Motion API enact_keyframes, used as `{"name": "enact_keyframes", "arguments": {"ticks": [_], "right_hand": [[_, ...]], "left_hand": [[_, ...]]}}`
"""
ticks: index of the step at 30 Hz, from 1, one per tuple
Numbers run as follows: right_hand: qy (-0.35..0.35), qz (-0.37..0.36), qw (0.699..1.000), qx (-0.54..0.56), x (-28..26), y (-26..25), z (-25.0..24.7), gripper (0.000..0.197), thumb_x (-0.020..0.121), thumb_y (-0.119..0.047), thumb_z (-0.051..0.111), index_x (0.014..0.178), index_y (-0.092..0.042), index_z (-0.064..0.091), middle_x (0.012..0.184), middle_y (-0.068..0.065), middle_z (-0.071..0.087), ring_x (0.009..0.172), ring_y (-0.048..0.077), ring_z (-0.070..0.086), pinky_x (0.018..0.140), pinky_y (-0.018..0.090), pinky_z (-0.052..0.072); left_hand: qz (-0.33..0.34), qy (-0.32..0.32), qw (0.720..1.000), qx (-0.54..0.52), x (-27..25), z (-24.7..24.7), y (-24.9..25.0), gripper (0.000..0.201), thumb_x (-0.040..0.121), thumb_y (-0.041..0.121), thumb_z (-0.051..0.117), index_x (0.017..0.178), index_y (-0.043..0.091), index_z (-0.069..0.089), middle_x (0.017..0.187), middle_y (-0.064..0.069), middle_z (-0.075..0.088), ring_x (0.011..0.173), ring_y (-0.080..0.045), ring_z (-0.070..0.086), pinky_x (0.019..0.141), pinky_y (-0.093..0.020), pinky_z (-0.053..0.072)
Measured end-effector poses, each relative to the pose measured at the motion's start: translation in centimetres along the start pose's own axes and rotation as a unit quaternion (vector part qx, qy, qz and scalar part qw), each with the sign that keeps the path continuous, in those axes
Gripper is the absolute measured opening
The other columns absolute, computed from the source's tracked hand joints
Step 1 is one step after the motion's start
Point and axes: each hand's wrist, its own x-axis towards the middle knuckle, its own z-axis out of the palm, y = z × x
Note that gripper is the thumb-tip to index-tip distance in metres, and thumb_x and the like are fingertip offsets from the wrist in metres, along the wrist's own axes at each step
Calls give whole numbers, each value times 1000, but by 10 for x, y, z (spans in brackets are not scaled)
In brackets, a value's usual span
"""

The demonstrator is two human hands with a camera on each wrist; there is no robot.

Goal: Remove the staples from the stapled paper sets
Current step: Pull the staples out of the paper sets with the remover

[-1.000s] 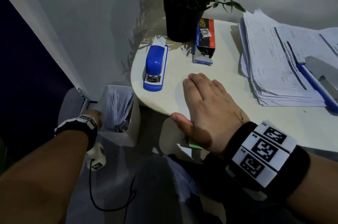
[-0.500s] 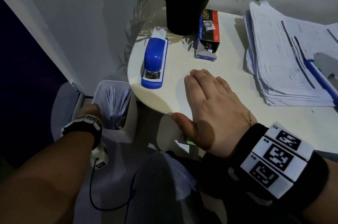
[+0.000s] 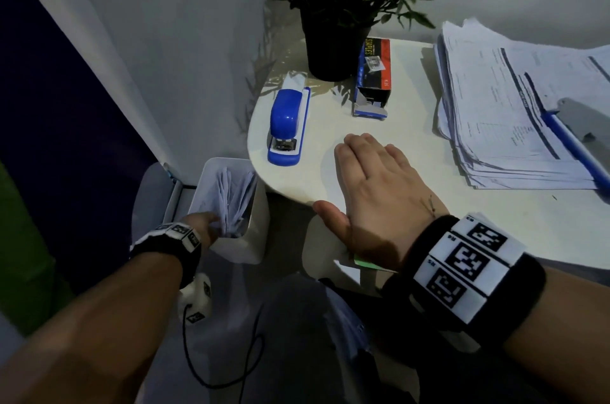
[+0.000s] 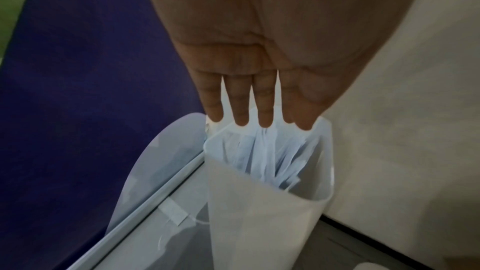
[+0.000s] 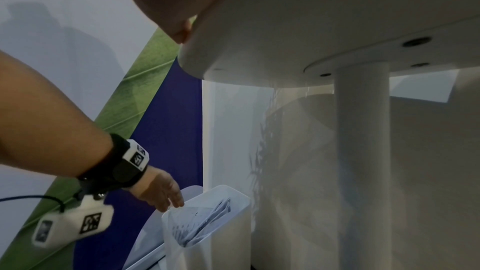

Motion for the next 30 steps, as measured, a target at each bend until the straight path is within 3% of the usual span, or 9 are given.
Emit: {"name": "enact_keyframes", "arguments": {"ticks": [5,8,11,16,18,21,25,27,30], "right_hand": [[13,-11,1000,13,-1,2,2,81,91,-64,19,150,-9,10,158,12,11,145,28,8,117,42,6],[23,-20,999,26,-1,2,3,81,92,-63,23,150,-8,12,158,13,12,145,28,10,117,43,7],[22,-28,998,50,-3,4,1,77,93,-60,27,150,-10,14,158,12,12,145,27,9,117,44,5],[4,-50,963,264,-20,22,-20,59,91,-53,44,137,-17,46,145,5,40,132,21,38,112,31,25],[69,-14,934,351,-37,44,-35,46,92,-43,53,130,-17,54,137,2,48,123,17,48,102,24,33],[214,60,938,267,-60,97,-56,42,89,-40,56,126,-22,57,136,1,48,125,20,43,104,29,33],[79,216,966,119,-79,179,-57,62,88,-48,53,143,-30,32,151,9,24,131,37,32,109,43,31],[14,215,972,100,-88,201,-48,59,91,-44,52,143,-24,33,153,9,18,124,35,45,102,38,40],[53,192,977,82,-97,209,-40,45,95,-38,45,136,-21,40,156,5,12,111,29,57,89,29,43]], "left_hand": [[57,96,982,-150,-46,-34,20,27,92,15,57,117,12,64,118,-8,65,104,-22,60,87,-23,42],[117,220,919,-305,-93,-57,48,19,89,5,59,106,7,68,99,-10,70,87,-20,65,83,-25,50],[162,300,839,-425,-149,-80,90,18,89,1,57,101,10,67,89,-2,69,73,-2,63,71,-10,50],[221,278,752,-555,-221,-104,170,27,87,-9,53,92,17,61,85,2,60,58,9,56,56,-7,44],[228,188,761,-577,-236,-104,199,27,87,-7,54,94,19,61,89,-1,59,57,2,55,55,-14,44],[219,65,786,-575,-248,-101,237,23,88,-2,56,104,14,60,92,-4,60,67,-9,52,60,-19,43],[206,-27,847,-490,-251,-99,285,19,89,5,57,106,12,62,84,-2,59,77,-14,49,64,-22,38],[187,-52,866,-460,-244,-103,307,14,87,11,60,100,14,65,86,-4,59,77,-15,49,65,-24,38],[201,1,915,-349,-228,-114,337,30,85,18,63,110,1,63,107,-16,64,83,-22,55,81,-34,47]]}}
